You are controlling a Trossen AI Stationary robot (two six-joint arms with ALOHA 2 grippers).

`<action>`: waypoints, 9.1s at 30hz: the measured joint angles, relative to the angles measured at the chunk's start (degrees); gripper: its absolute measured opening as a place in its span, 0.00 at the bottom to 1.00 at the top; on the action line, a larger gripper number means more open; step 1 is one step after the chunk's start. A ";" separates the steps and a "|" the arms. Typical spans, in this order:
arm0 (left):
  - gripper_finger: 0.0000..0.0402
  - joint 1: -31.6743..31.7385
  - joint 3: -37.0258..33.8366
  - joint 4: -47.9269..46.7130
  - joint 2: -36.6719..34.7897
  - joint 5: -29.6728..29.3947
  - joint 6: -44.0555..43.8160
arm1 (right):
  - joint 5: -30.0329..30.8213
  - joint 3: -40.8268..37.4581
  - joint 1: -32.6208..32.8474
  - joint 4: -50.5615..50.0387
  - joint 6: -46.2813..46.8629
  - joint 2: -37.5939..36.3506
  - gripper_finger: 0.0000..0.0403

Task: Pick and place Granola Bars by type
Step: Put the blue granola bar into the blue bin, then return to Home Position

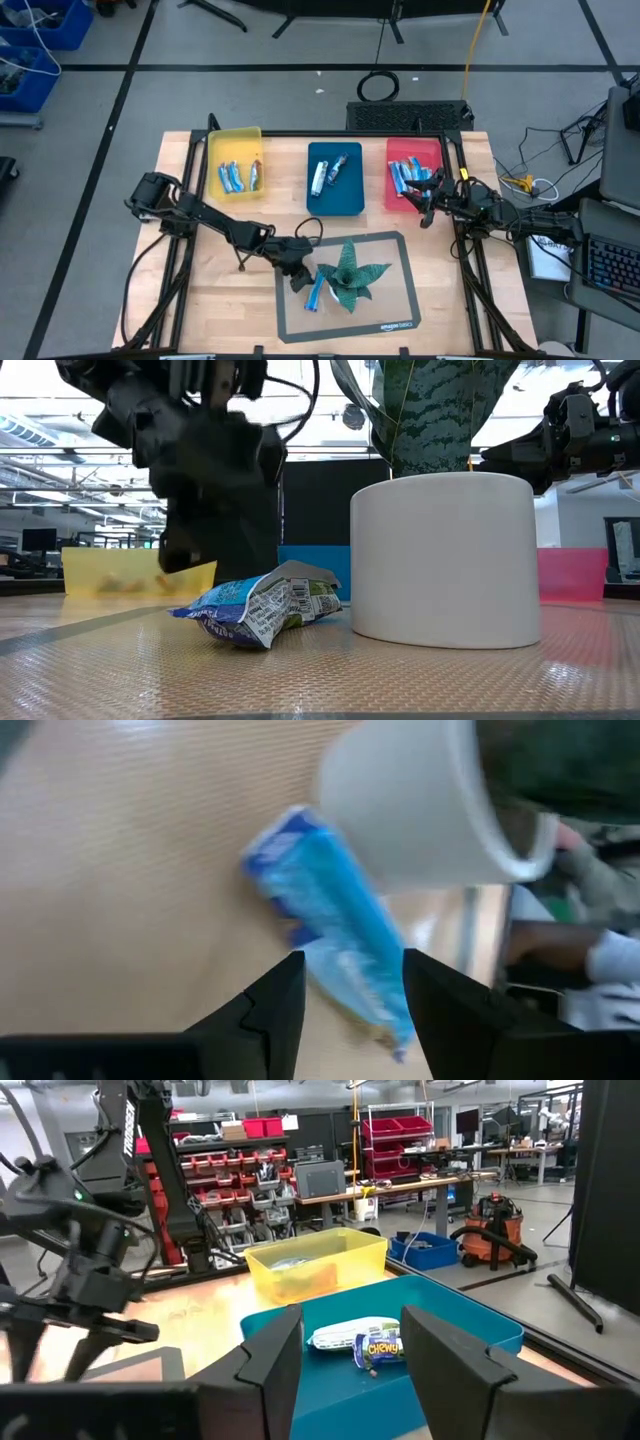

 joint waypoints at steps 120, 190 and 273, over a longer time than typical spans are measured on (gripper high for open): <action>0.01 4.44 5.81 -14.45 -0.07 -7.78 21.24 | 0.01 0.00 0.01 0.00 0.00 0.87 0.40; 0.34 39.46 -19.97 -3.96 -46.30 -2.02 59.03 | 0.01 0.01 0.02 0.00 0.00 0.85 0.40; 0.34 12.55 -47.67 -1.11 -79.95 -27.01 49.01 | -0.01 -0.01 0.02 0.00 0.00 0.85 0.40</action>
